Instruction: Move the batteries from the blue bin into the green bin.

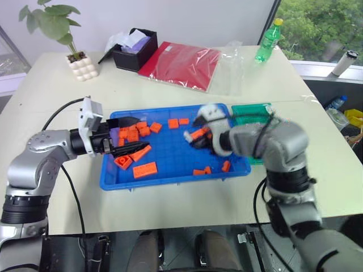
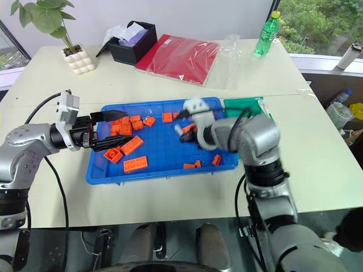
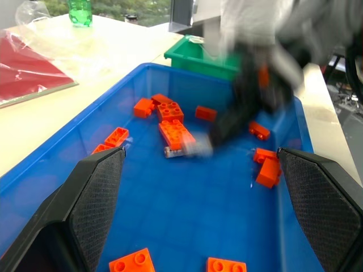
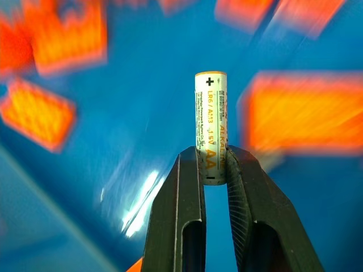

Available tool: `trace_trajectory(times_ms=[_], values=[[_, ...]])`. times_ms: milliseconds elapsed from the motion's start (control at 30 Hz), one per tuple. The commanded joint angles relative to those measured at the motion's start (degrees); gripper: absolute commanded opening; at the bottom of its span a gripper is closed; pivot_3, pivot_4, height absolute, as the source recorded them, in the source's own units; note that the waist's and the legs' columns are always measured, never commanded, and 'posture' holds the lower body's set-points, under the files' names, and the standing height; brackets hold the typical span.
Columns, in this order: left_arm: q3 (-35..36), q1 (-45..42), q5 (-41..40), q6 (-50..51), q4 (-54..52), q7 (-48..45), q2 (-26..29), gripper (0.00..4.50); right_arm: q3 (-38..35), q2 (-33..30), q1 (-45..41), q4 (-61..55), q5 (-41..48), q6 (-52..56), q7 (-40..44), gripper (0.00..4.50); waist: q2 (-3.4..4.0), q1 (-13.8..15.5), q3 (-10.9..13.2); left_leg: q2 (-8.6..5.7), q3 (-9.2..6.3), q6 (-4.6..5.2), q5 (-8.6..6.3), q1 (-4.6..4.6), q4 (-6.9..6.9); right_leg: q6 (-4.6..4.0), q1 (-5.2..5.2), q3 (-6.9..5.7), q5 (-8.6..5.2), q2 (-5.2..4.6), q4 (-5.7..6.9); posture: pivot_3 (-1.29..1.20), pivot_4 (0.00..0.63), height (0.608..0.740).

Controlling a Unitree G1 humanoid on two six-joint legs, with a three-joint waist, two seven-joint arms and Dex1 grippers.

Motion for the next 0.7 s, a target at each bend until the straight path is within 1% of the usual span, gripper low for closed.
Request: trace_trajectory(times_ms=[33,67,167,333,467,700], values=[[1.01,-0.82,-0.44,-1.00,-0.06,-1.08,0.40,4.50,-5.07,-5.30,-4.75,-2.07,5.11,0.40,0.22,0.01,-0.01,0.14,-0.01,0.00,0.00,0.00,0.00,0.00,-0.04,0.00,0.01,0.00,0.00,0.00,-0.06,0.00,0.150,0.740],[0.97,-1.01,-0.33,-1.23,0.31,-1.26,0.29,4.50,-5.61,-6.37,-5.42,-1.86,6.02,0.40,-0.23,0.01,-0.01,0.17,-0.01,-0.01,0.00,0.00,0.00,0.00,-0.07,0.00,0.03,0.00,0.00,0.00,-0.10,0.00,0.150,0.740],[-0.03,-2.87,0.53,-2.50,2.60,-1.77,-0.71,4.50,-7.38,-13.35,-6.34,-1.13,7.34,0.40,-0.96,0.01,-0.01,0.26,-0.01,0.00,0.01,0.01,0.01,0.00,-0.20,0.00,0.08,0.00,0.00,0.00,-0.35,0.00,0.150,0.740],[-1.49,-6.24,1.52,-3.47,5.72,-3.01,-2.04,4.50,-8.13,-22.51,-1.62,-0.24,4.84,0.14,-0.32,0.01,-0.02,0.35,-0.01,-0.01,0.05,0.01,0.01,-0.01,-0.27,0.00,0.10,0.00,0.00,-0.01,-0.46,0.00,0.150,0.740],[-2.13,-8.16,2.23,-4.16,7.65,-3.73,-2.65,4.50,-7.73,-26.30,4.07,1.33,2.09,-3.74,0.87,0.01,-0.02,0.10,-0.01,0.00,0.09,0.02,0.02,0.00,-0.30,0.00,0.09,0.01,0.00,0.01,-0.48,0.00,0.150,0.740],[-2.93,-9.09,2.65,-3.38,8.34,-6.38,-1.65,4.50,-7.10,-28.58,10.17,2.79,-0.96,-8.43,3.01,0.01,-0.01,0.00,0.00,0.04,0.10,0.00,0.03,0.00,-0.30,0.00,0.07,0.03,0.00,0.09,-0.47,0.00,0.150,0.740]])
